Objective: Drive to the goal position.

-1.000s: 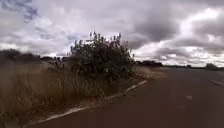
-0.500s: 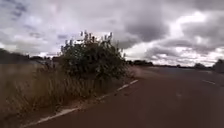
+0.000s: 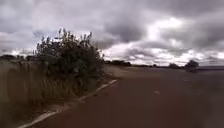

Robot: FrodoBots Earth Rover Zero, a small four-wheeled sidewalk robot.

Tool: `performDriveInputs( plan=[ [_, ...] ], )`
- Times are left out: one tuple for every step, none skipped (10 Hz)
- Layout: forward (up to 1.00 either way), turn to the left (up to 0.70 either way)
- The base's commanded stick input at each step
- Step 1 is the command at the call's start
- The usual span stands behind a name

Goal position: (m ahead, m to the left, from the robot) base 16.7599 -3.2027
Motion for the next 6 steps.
performDriveInputs(
  plan=[
    [0.7, -0.37],
    [0.85, -0.3],
    [0.85, -0.3],
    [0.85, -0.3],
    [0.85, -0.3],
    [0.85, -0.3]
  ],
)
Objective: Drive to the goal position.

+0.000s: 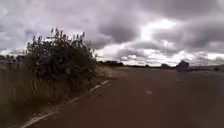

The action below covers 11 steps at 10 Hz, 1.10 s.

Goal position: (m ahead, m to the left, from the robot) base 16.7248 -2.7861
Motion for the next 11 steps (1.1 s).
performDriveInputs(
  plan=[
    [0.85, -0.3],
    [0.85, 0.04],
    [0.85, 0.04],
    [0.85, 0.04],
    [0.85, 0.04],
    [0.85, 0.04],
    [0.85, 0.04],
    [0.85, 0.04],
    [0.85, 0.04],
    [0.85, 0.04],
    [0.85, -0.01]
  ],
)
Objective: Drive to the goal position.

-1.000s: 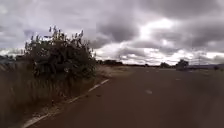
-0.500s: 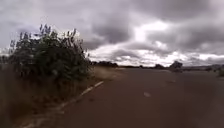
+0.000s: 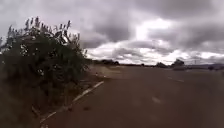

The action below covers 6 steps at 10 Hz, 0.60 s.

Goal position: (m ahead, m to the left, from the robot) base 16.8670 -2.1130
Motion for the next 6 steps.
performDriveInputs(
  plan=[
    [0.85, -0.2],
    [0.85, -0.22],
    [0.85, -0.04],
    [0.85, 0.04],
    [0.85, 0.04],
    [0.85, 0.04]
  ],
)
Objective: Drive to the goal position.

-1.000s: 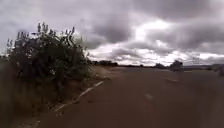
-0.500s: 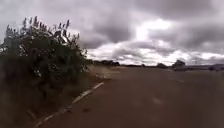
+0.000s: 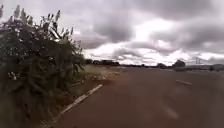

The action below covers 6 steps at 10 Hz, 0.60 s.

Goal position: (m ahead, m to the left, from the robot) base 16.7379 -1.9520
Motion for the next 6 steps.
performDriveInputs(
  plan=[
    [0.85, 0.04],
    [0.85, 0.04],
    [0.85, 0.04],
    [0.85, 0.04],
    [0.85, -0.3],
    [0.85, -0.3]
  ],
)
